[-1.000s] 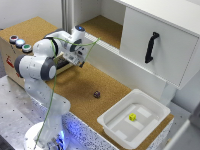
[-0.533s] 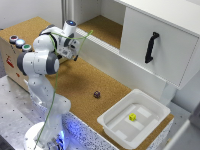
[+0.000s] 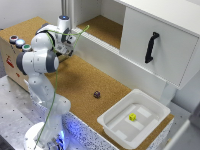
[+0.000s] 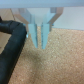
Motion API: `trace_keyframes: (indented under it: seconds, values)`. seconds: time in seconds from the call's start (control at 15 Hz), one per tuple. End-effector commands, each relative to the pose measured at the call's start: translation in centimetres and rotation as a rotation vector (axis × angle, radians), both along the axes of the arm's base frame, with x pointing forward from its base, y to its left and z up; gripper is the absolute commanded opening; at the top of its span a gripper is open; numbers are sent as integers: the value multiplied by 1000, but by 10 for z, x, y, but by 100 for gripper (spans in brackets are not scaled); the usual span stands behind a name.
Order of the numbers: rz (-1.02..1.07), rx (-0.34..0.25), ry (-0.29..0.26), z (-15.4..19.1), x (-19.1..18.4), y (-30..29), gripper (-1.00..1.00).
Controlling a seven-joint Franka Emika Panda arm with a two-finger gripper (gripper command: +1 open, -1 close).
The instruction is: Push the handle of the drawer
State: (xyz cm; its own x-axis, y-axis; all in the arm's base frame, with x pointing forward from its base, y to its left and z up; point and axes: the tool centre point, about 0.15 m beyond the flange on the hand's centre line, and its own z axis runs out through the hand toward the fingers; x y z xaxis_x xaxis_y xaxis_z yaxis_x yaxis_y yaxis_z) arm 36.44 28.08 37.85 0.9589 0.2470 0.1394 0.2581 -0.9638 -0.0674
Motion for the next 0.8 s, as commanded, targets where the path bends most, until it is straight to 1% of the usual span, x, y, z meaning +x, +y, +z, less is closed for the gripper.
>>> trace_keyframes:
  seconds: [0.0,0.07,0.13,0.73]
  values:
    - [23,-39,-7,21,-1,-1,100]
    - [51,-39,-8,25,1,4,100]
    - [52,-10,6,27,4,1,100]
    - [52,-10,6,27,4,1,100]
